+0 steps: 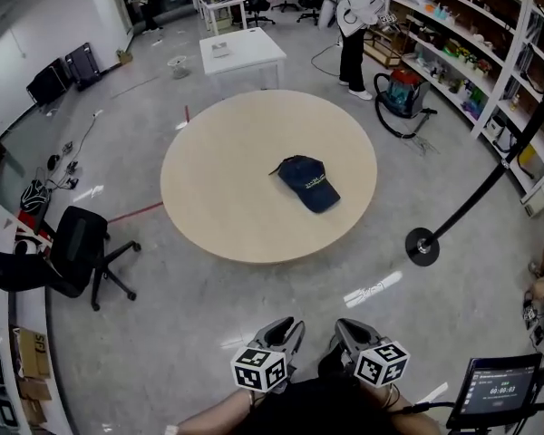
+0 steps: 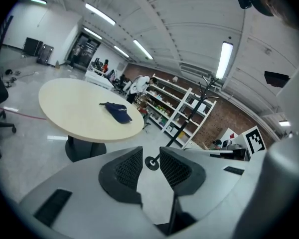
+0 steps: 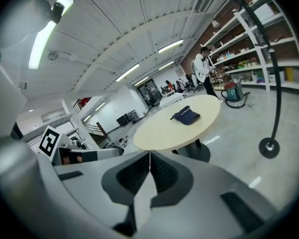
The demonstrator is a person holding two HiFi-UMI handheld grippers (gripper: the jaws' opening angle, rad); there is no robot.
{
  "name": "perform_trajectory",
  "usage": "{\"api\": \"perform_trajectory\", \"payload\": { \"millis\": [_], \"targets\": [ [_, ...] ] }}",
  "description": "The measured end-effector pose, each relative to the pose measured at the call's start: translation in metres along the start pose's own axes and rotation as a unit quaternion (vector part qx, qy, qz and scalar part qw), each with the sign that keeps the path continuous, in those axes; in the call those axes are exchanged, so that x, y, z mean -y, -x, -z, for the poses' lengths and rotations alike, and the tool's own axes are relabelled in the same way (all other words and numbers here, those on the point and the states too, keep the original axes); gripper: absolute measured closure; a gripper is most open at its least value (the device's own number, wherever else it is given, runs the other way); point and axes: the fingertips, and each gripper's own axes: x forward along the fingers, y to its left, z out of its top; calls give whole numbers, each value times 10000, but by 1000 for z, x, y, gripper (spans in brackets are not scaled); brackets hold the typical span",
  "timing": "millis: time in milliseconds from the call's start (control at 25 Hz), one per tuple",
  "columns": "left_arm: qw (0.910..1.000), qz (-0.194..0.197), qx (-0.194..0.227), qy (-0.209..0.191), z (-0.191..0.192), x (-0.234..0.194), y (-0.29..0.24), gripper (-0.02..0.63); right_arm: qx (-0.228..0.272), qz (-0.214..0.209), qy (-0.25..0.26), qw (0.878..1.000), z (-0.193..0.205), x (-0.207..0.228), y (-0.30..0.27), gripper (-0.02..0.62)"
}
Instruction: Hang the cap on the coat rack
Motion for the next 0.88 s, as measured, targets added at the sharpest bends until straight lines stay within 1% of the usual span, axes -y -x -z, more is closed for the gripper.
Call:
{"api": "perform_trajectory", "payload": {
  "millis": [160,360,480,560,720,880],
  "targets": [
    [9998,-123,83,-108,-21,8,-35,495,96,-192,57,9998,-36,33,-11,591],
    [9991,-205,128,-353,-45,39,-85,495,309,-279,-78,9991,-81,86,-4,591],
    [9992,-188,212,-297,-59,59,-116,495,346,-384,-116,9986,-101,115,1,591],
    [9993,-145,218,-270,-62,68,-130,495,342,-443,-124,9984,-108,129,3,591],
    [9991,-172,157,-357,-56,74,-143,495,325,-495,-180,9981,-105,144,3,591],
    [9989,-131,184,-405,-54,74,-142,494,353,-498,-202,9979,-100,147,2,591]
  ]
}}
